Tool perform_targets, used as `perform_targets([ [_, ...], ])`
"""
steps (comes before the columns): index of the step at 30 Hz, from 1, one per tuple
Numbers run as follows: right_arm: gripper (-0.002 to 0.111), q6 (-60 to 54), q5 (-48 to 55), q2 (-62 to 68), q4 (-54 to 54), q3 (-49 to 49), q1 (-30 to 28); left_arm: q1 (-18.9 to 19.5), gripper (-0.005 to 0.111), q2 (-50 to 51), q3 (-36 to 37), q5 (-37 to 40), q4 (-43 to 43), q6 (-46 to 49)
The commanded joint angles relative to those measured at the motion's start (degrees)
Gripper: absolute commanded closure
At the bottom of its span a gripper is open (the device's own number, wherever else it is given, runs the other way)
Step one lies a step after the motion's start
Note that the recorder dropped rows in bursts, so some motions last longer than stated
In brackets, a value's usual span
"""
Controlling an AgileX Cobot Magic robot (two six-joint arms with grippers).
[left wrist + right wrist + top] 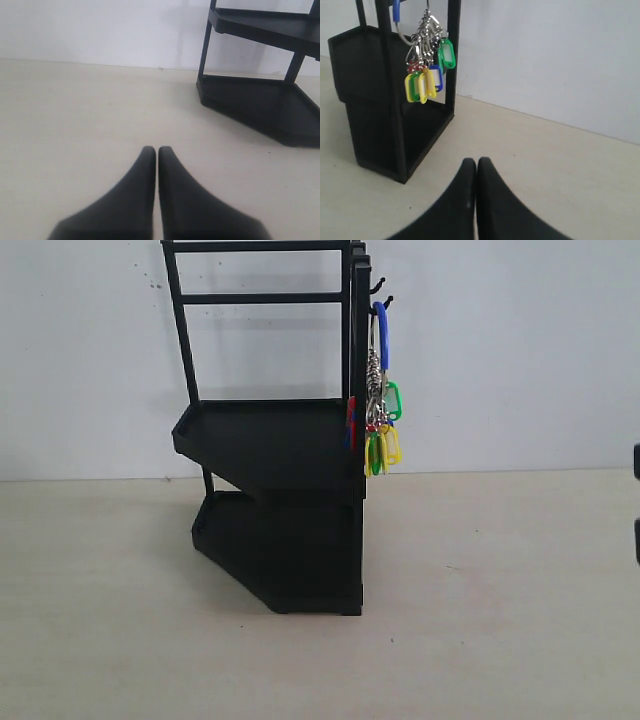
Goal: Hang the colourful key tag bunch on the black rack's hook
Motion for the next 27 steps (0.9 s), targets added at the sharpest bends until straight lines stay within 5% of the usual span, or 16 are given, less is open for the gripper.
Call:
perform_targets([
  [1, 0.108, 1.2, -4.0, -3.1, -0.2, 5.8, 0.1, 0.0, 0.102, -0.1, -0.1, -0.5, 0.3, 0.2],
  [8, 0.108, 9.5, -6.9, -4.3, 1.4, 11.8, 0.1, 0.0, 0.102, -0.1, -0.1, -0.5, 0.3, 0.2],
  [27, 0.108, 9.5, -5.0, -4.3, 1.4, 12.0, 0.1, 0.0, 0.102, -0.1, -0.1, -0.5, 0.3, 0.2],
])
